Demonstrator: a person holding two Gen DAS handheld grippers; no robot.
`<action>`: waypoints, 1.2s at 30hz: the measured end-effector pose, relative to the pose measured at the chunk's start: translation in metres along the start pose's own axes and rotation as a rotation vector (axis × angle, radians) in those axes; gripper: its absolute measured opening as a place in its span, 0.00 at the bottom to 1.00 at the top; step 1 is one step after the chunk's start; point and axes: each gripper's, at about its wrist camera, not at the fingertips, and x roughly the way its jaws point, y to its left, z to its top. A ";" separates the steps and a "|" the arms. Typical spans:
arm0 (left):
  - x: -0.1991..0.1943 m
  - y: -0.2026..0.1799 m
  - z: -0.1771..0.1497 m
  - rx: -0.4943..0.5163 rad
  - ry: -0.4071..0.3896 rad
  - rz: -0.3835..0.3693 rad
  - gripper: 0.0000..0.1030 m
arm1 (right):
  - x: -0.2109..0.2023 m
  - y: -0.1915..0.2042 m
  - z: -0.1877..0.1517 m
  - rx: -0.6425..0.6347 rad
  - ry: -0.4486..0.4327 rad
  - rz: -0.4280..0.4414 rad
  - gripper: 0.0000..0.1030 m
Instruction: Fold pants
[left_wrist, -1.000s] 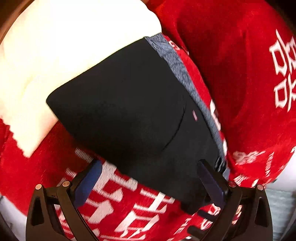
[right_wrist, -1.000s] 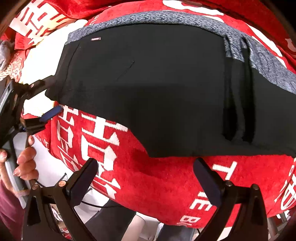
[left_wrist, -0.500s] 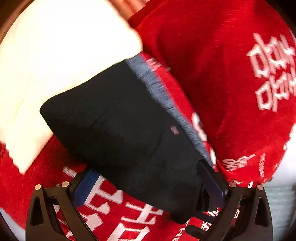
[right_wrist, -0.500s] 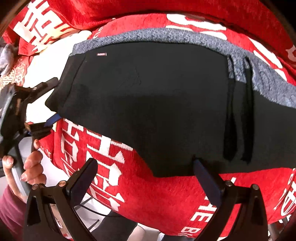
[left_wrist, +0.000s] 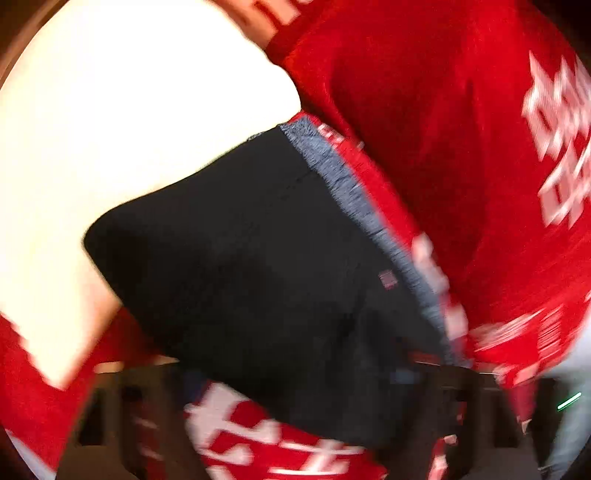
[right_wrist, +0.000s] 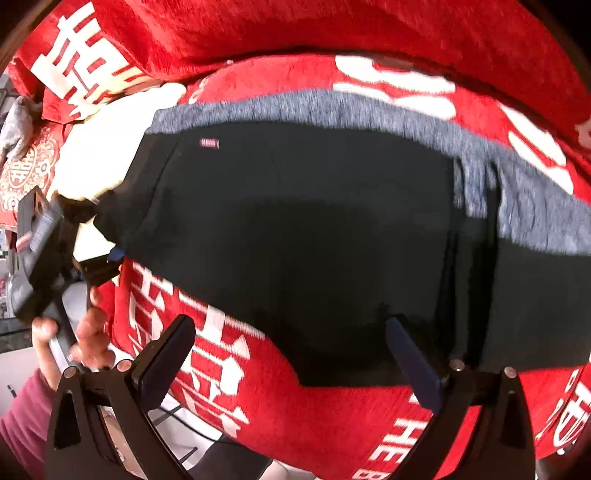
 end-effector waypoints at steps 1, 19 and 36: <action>0.000 -0.008 -0.001 0.056 -0.008 0.064 0.42 | -0.003 0.002 0.006 -0.004 -0.009 -0.001 1.00; -0.004 -0.107 -0.056 0.823 -0.221 0.496 0.37 | 0.012 0.175 0.161 -0.401 0.282 0.133 1.00; -0.047 -0.146 -0.067 0.813 -0.291 0.399 0.37 | 0.021 0.157 0.155 -0.315 0.307 0.208 0.18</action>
